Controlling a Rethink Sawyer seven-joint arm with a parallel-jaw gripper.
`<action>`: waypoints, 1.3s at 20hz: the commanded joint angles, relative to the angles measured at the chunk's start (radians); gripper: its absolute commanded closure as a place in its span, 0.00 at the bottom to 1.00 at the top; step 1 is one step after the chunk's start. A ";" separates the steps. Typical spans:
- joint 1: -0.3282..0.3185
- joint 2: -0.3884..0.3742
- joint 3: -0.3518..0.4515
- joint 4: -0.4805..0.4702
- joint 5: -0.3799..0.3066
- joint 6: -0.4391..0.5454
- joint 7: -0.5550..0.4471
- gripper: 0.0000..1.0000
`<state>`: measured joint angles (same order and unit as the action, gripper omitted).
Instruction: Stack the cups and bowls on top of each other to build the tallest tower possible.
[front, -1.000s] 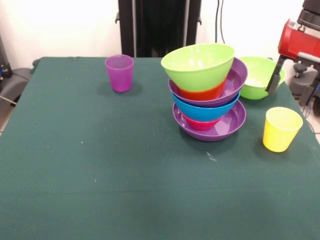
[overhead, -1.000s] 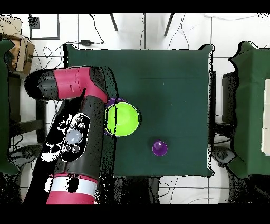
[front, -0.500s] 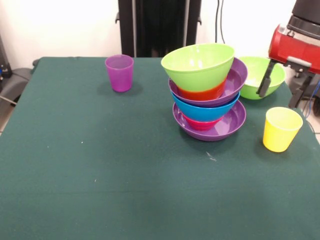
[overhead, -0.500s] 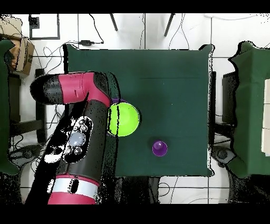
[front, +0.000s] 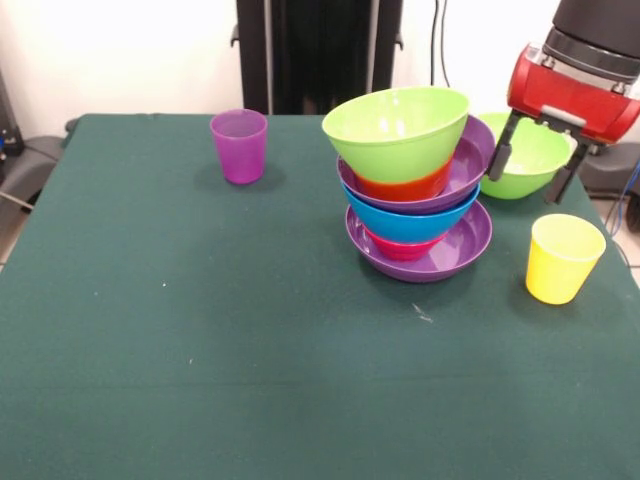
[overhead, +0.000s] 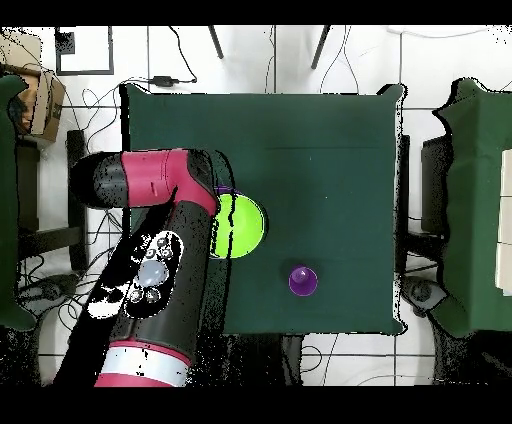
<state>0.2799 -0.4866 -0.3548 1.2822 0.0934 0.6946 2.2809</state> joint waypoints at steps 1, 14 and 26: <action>0.025 -0.008 0.049 0.085 0.020 -0.052 0.189 0.00; 0.014 0.019 0.058 0.090 0.028 -0.108 0.180 0.00; 0.002 0.029 0.068 0.097 0.030 -0.147 0.160 0.00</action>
<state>0.2938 -0.4985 -0.3671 1.2964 0.1029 0.5930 2.2809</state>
